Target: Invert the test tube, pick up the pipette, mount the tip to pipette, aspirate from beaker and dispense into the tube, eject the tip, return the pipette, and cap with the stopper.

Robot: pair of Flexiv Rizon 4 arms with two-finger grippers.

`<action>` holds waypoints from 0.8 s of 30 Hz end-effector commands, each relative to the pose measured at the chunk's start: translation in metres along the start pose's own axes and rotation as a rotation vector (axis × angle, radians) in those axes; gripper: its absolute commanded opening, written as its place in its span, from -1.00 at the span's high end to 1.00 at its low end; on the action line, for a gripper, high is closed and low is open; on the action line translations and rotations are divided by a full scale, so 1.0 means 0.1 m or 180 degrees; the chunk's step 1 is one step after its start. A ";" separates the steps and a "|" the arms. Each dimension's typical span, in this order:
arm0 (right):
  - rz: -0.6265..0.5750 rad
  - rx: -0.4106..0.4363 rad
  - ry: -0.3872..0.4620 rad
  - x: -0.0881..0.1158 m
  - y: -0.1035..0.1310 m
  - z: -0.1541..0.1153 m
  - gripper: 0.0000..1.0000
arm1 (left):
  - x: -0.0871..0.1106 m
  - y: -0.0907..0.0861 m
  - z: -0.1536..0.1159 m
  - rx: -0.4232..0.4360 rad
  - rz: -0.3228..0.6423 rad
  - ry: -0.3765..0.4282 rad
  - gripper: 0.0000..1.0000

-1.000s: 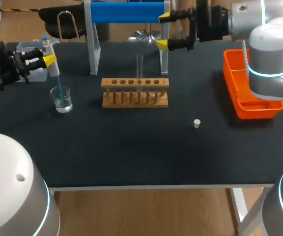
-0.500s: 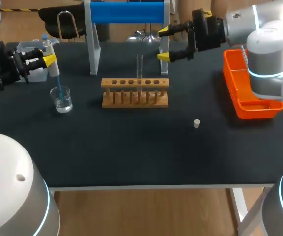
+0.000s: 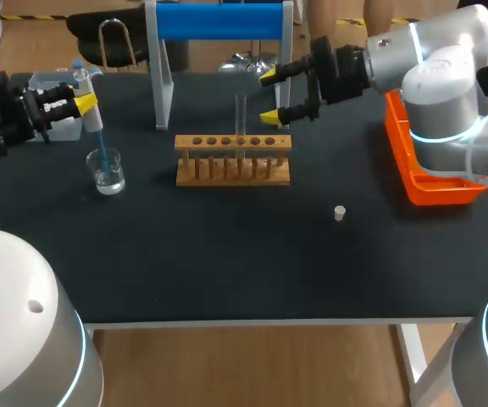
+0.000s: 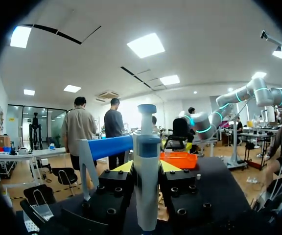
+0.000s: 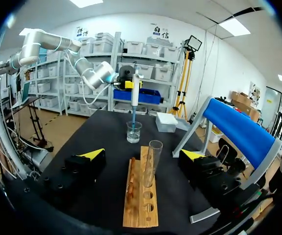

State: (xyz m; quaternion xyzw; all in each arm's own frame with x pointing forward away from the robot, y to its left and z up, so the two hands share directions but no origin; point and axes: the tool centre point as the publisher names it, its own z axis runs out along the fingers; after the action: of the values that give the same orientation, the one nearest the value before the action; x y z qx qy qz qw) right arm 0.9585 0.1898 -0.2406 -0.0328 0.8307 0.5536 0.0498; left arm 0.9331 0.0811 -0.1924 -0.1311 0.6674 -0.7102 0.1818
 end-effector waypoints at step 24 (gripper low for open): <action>-0.0105 0.0316 -0.0025 -0.19 -0.18 0.46 -1.00 | -0.01 0.00 -0.01 0.0006 -0.0001 0.0014 1.00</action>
State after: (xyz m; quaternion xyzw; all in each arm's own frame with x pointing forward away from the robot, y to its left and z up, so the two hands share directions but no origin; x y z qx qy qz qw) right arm 0.9771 0.2182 -0.2700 -0.0424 0.8540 0.5146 0.0642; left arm 0.9331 0.0811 -0.1924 -0.1312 0.6674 -0.7102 0.1818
